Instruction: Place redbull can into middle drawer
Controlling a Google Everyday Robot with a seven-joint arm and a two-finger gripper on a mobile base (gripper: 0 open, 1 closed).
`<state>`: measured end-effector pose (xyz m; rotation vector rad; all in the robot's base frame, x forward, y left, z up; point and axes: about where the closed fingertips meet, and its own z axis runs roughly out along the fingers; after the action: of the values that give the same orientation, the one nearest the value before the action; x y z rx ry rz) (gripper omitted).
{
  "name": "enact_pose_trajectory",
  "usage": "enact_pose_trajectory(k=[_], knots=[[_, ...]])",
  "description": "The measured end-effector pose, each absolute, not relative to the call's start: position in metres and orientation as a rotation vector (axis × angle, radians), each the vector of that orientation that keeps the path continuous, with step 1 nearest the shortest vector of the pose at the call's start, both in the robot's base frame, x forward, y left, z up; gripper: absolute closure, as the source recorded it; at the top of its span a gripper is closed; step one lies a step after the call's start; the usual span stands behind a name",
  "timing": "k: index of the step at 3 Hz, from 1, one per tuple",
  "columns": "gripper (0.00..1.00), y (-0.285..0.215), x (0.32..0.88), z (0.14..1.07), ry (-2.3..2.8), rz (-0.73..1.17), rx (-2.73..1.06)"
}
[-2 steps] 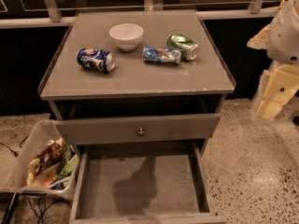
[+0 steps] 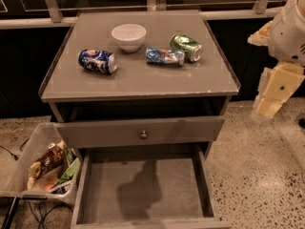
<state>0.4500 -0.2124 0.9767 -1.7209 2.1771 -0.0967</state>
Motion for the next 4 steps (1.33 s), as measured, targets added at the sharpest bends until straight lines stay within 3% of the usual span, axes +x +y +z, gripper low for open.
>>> enact_pose_trajectory(k=[2, 4], knots=[[0.00, -0.182, 0.504, 0.975, 2.022, -0.104, -1.761], [0.00, -0.169, 0.512, 0.978, 1.976, -0.103, -1.789]])
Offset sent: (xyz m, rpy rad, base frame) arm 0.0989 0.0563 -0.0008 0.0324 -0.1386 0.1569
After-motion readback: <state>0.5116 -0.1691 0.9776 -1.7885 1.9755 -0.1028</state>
